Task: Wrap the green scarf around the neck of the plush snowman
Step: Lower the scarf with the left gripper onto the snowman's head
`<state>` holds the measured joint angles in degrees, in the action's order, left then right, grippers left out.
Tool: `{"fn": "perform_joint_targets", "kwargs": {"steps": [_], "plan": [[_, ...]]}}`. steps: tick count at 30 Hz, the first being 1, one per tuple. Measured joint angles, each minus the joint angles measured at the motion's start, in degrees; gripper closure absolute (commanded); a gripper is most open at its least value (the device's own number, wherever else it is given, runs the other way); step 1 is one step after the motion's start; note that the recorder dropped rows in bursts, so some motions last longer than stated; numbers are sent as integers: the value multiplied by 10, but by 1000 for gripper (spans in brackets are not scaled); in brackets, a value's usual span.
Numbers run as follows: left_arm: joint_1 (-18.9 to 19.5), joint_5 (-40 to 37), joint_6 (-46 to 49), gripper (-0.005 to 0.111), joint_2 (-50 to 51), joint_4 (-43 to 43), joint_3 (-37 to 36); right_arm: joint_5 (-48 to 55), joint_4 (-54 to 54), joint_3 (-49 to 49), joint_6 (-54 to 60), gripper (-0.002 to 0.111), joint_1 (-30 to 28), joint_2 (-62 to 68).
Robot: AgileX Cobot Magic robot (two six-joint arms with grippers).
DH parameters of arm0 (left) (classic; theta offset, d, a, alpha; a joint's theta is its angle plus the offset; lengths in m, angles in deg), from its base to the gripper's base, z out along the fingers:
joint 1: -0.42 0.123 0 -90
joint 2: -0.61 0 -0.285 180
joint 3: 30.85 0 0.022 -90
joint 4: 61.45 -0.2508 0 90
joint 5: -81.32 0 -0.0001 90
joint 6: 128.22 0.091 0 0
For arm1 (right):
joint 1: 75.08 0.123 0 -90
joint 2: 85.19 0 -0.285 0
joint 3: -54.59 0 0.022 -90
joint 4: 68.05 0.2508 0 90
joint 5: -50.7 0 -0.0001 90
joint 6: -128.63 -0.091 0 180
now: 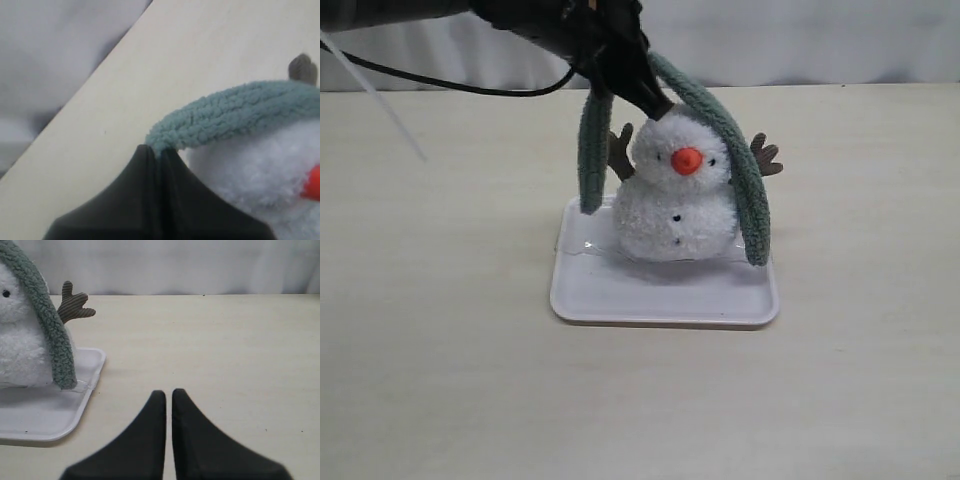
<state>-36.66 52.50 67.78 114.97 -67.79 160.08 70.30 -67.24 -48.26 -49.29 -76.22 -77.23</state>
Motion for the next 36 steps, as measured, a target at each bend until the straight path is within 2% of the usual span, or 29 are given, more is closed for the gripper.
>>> {"fn": "perform_joint_targets", "kwargs": {"steps": [4,8,16,20,28,36], "plan": [[13,-53,-16,107,0,-4,0,0,0,0,0,104,0,0],[11,-62,-16,107,0,18,0,0,0,0,0,104,0,0],[-16,6,60,107,0,134,0,0,0,0,0,104,0,0],[-25,11,73,107,12,138,0,0,0,0,0,104,0,0],[-3,-8,70,107,58,130,0,0,0,0,0,104,0,0],[-2,-1,53,107,59,116,0,0,0,0,0,104,0,0]]}}
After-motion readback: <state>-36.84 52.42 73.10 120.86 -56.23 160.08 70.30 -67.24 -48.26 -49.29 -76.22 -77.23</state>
